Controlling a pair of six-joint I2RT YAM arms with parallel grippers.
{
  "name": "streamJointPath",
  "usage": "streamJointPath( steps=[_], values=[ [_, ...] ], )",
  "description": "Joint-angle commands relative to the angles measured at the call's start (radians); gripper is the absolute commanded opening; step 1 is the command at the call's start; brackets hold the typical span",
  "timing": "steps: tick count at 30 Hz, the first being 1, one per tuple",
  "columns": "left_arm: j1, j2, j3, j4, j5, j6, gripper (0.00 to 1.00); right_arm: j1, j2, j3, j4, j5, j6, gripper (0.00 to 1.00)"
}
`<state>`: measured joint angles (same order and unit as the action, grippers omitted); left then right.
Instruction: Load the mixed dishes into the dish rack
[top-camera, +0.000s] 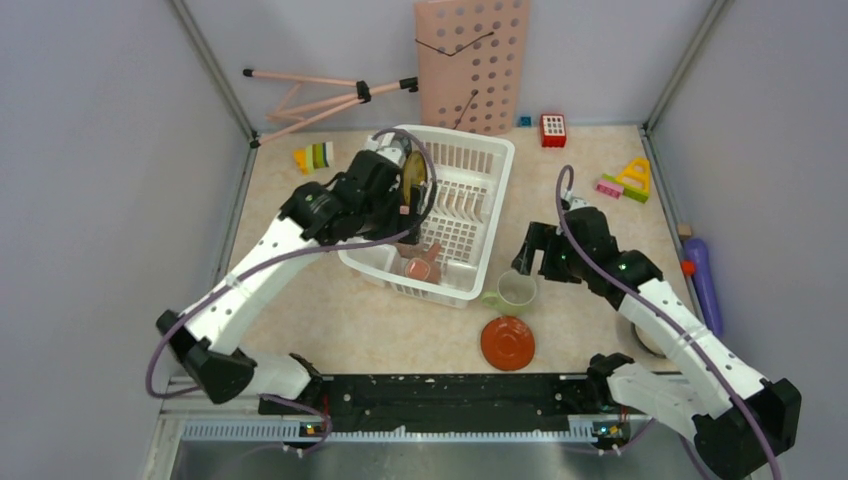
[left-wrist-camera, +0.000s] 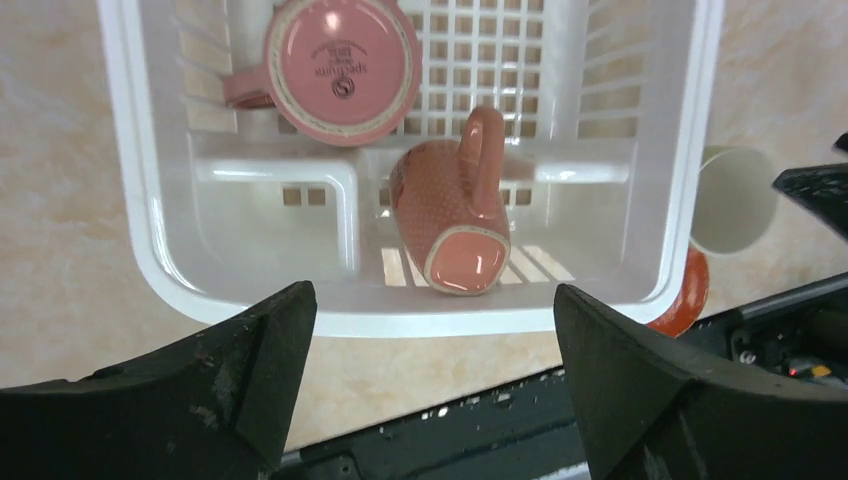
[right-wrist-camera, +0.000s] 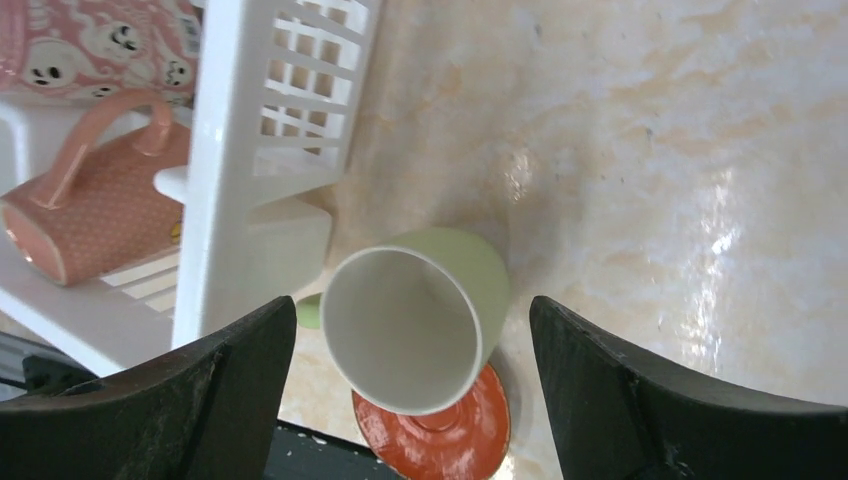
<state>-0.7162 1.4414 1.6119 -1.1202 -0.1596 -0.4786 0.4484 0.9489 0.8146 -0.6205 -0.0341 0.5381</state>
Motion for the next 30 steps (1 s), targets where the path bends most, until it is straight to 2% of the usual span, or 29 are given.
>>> streamJointPath(
  steps=[1,5,10,13,17,20,23,27,30],
  values=[
    [0.055,-0.189,-0.152,0.307,-0.002,0.032,0.93,-0.004,-0.014,-0.008,-0.08,0.066,0.074,0.83],
    [0.112,-0.295,-0.24,0.396,0.018,0.036,0.96,0.001,-0.02,-0.067,-0.03,0.012,0.116,0.81],
    [0.181,-0.343,-0.286,0.406,0.036,-0.011,0.98,0.005,0.016,-0.106,-0.006,0.028,0.13,0.81],
    [0.245,-0.37,-0.323,0.445,0.123,-0.02,0.98,0.006,0.032,-0.124,0.015,0.03,0.135,0.79],
    [0.269,-0.404,-0.367,0.499,0.19,-0.024,0.98,0.006,0.033,-0.137,0.032,0.071,0.139,0.73],
    [0.274,-0.4,-0.367,0.499,0.201,-0.024,0.98,0.006,0.034,-0.143,0.04,0.077,0.14,0.64],
    [0.277,-0.393,-0.37,0.502,0.221,-0.023,0.98,0.007,0.034,-0.142,0.046,0.071,0.138,0.49],
    [0.281,-0.396,-0.38,0.514,0.242,-0.023,0.98,0.007,0.016,-0.107,0.021,0.116,0.131,0.41],
    [0.284,-0.39,-0.383,0.523,0.28,-0.023,0.98,0.006,-0.003,-0.052,-0.012,0.185,0.106,0.22]
  ],
)
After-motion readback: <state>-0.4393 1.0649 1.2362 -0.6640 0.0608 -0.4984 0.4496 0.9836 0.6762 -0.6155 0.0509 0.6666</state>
